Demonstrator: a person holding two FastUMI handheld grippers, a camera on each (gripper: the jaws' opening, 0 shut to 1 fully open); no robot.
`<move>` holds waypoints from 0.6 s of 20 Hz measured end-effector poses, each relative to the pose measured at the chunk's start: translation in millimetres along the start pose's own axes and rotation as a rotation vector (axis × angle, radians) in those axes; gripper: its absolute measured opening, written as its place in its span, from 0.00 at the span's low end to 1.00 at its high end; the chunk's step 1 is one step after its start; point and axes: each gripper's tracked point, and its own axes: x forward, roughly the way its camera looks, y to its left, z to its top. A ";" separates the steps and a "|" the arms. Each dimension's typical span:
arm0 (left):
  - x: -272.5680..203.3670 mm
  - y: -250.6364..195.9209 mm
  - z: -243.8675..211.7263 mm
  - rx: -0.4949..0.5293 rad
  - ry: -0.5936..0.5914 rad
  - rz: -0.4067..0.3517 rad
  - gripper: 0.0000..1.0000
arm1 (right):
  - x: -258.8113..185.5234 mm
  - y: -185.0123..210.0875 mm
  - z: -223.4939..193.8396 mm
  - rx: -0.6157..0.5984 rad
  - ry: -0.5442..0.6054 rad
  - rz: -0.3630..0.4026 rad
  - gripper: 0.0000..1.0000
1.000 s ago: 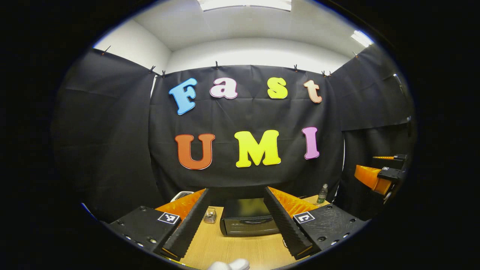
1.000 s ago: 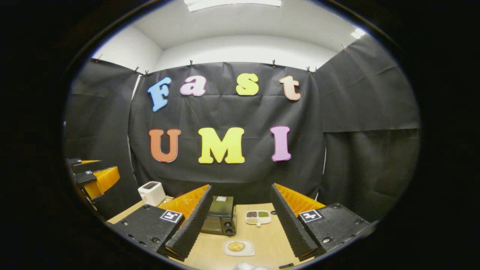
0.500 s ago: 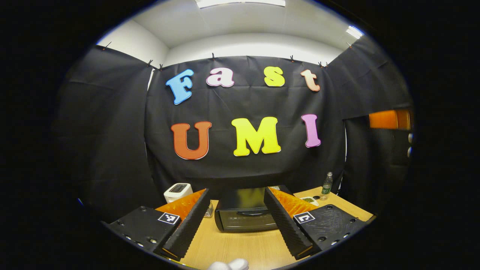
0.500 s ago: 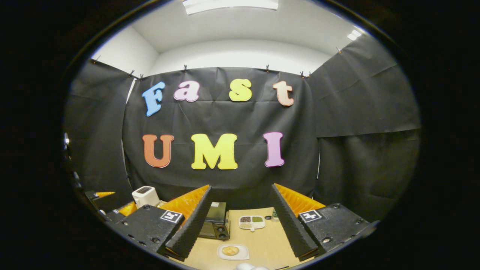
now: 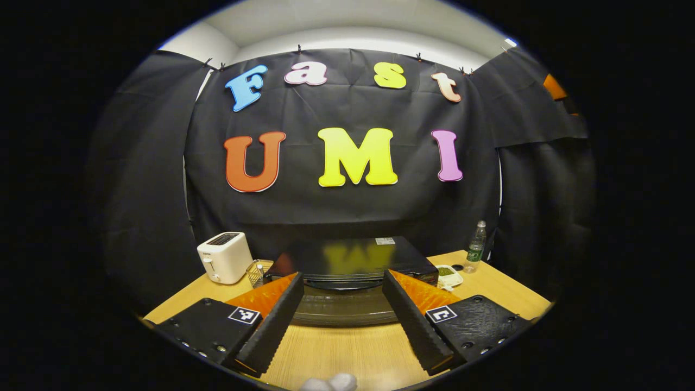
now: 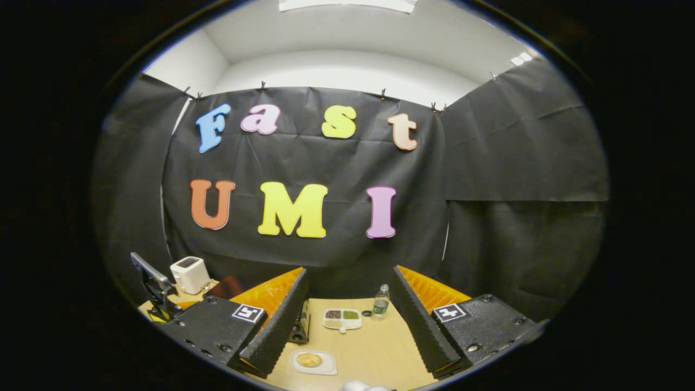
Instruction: Open the electric oven with the left hand, put the food in, and close the electric oven.
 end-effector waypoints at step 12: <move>95.7 -1.8 -50.0 -0.007 0.149 0.022 0.95 | 14.5 -23.1 -28.7 -0.023 0.088 -0.071 0.97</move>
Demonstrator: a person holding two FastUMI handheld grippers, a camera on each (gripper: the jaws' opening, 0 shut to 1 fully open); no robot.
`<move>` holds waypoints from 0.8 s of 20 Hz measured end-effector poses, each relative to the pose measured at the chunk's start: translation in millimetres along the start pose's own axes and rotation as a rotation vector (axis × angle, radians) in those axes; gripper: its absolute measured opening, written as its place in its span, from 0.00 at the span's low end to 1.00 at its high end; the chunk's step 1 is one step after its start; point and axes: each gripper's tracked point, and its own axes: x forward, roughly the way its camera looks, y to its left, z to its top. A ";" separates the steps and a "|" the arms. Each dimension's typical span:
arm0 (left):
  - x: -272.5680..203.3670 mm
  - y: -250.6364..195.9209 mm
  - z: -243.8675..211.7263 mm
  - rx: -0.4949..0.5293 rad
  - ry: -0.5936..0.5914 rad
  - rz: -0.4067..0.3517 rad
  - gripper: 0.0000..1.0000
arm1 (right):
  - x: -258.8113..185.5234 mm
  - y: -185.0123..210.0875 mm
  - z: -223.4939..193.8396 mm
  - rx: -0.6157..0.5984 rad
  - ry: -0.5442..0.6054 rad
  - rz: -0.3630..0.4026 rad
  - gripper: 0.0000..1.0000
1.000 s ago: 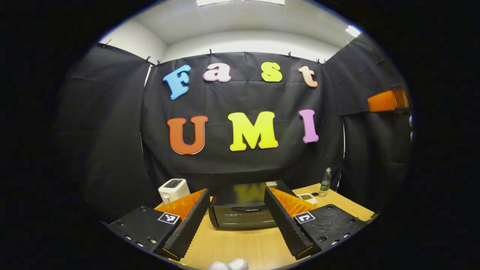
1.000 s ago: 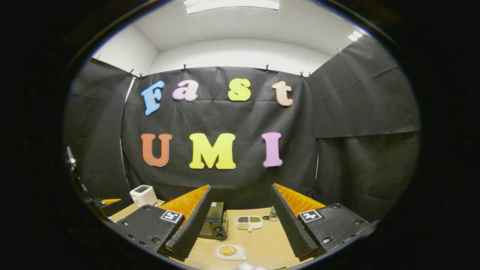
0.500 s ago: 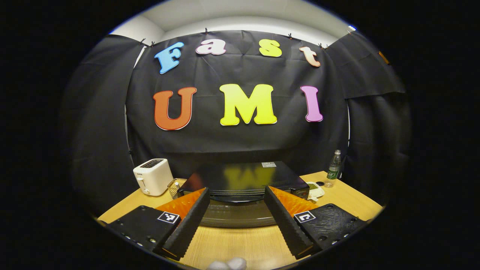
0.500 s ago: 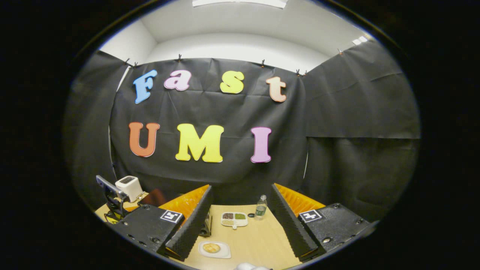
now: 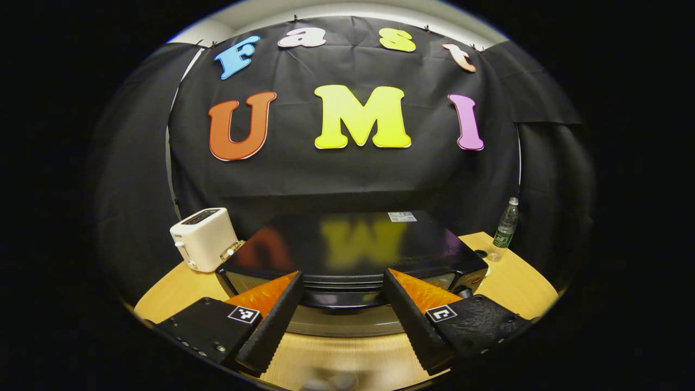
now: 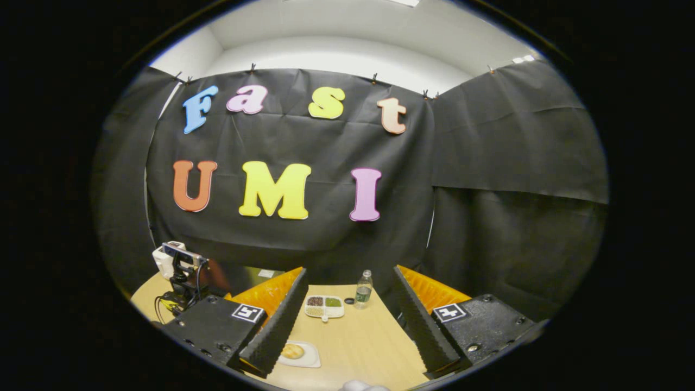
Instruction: Open the electric oven with the left hand, put the food in, and close the electric oven.
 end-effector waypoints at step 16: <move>-25.8 1.4 -18.6 0.025 0.084 -0.006 0.98 | 8.5 -3.4 -17.2 0.054 0.033 0.048 0.98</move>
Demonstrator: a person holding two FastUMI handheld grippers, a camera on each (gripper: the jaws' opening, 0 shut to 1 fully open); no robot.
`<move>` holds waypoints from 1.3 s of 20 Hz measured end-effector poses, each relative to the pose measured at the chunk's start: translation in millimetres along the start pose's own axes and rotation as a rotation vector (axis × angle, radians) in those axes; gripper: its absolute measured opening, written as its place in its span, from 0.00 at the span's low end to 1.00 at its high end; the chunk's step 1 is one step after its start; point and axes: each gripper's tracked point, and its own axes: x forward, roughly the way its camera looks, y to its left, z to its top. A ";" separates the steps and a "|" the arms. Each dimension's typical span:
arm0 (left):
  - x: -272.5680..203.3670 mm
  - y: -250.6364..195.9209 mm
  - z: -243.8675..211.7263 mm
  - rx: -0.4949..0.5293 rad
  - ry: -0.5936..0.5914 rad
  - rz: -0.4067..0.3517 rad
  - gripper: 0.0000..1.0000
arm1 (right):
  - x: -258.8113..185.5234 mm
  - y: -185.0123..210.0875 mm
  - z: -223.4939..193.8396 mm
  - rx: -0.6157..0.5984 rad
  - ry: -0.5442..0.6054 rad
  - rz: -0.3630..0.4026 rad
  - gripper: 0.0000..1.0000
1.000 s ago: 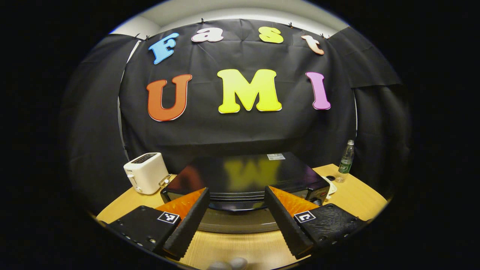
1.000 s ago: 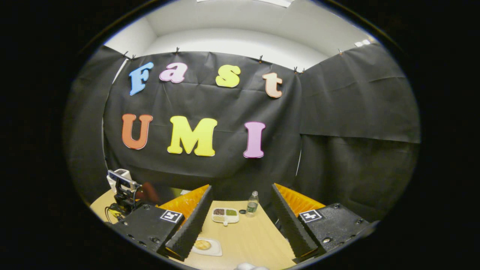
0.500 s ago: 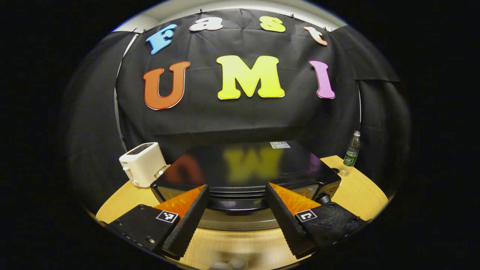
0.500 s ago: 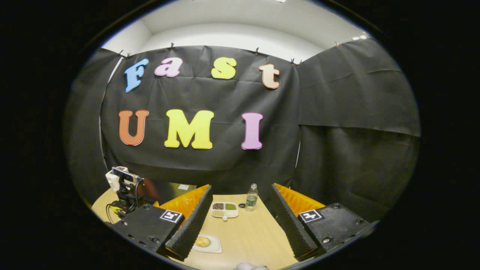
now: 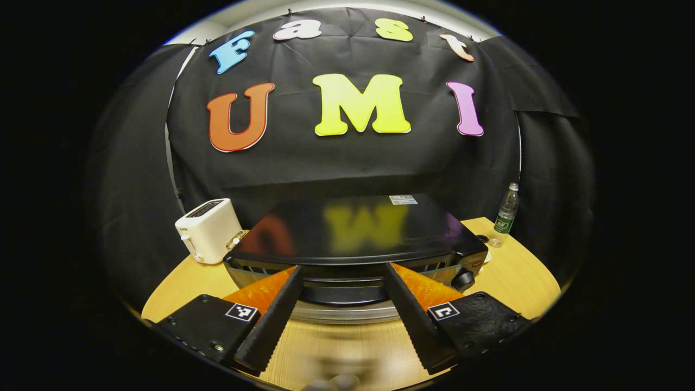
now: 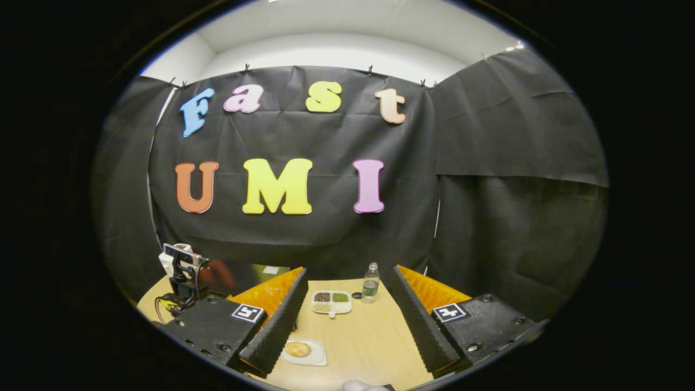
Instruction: Open the electric oven with the left hand, put the food in, and close the electric oven.
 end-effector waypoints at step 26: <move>-80.0 -8.0 -137.4 -0.048 0.237 -0.023 0.98 | -8.2 16.3 -34.7 0.003 0.067 0.094 0.98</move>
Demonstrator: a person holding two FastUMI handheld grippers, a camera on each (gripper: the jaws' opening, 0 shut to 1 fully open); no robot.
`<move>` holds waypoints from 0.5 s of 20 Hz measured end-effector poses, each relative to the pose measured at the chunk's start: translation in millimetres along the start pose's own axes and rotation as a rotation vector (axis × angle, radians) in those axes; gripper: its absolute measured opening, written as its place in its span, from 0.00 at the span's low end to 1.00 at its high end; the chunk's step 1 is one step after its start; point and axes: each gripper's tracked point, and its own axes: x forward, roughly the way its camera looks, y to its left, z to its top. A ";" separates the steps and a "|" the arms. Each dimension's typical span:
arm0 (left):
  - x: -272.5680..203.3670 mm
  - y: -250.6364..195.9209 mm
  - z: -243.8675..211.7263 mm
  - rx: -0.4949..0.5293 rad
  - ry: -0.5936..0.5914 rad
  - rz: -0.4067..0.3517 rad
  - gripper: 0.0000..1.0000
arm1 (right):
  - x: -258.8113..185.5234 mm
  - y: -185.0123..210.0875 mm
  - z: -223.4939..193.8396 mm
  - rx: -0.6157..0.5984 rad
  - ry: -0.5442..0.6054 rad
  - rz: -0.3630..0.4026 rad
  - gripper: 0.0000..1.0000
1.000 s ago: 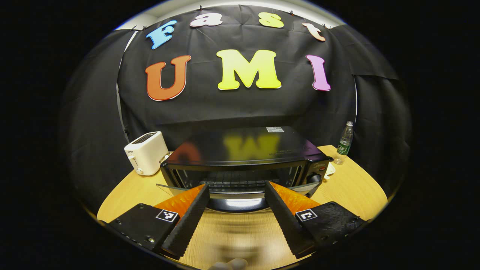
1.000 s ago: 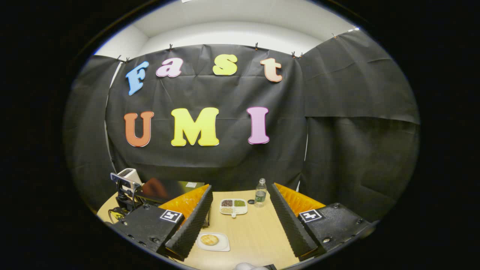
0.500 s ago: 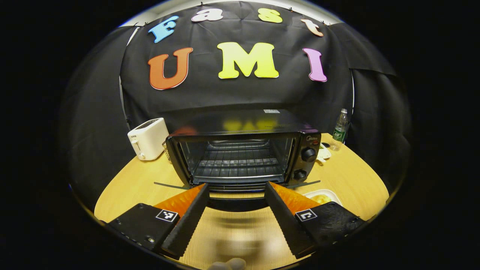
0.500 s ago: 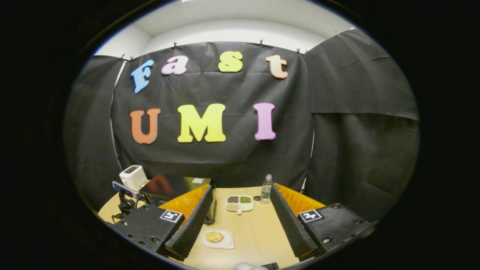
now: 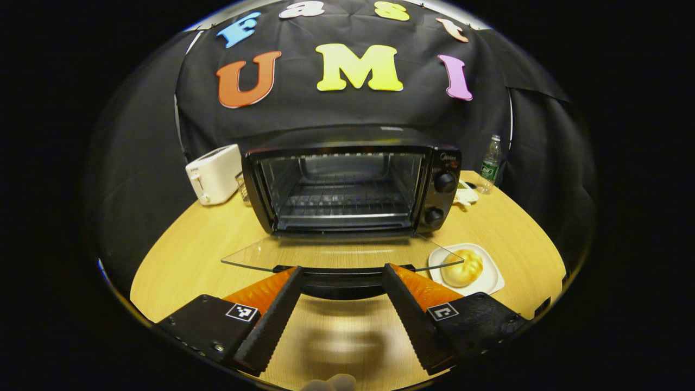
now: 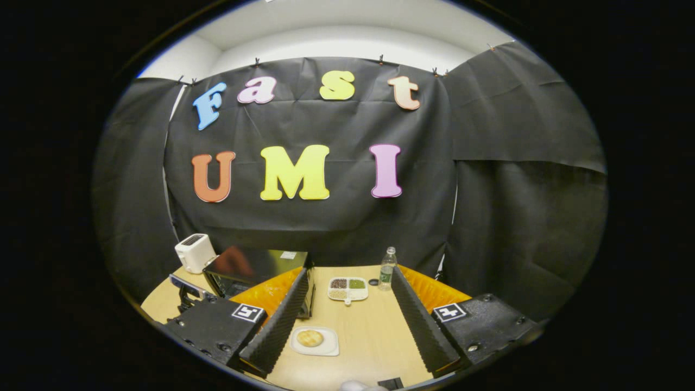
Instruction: Open the electric oven with the left hand, put the food in, and close the electric oven.
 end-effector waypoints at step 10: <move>16.3 -5.0 -54.2 -0.015 0.139 -0.022 0.95 | -1.5 -1.7 -15.7 -0.019 0.033 -0.003 0.98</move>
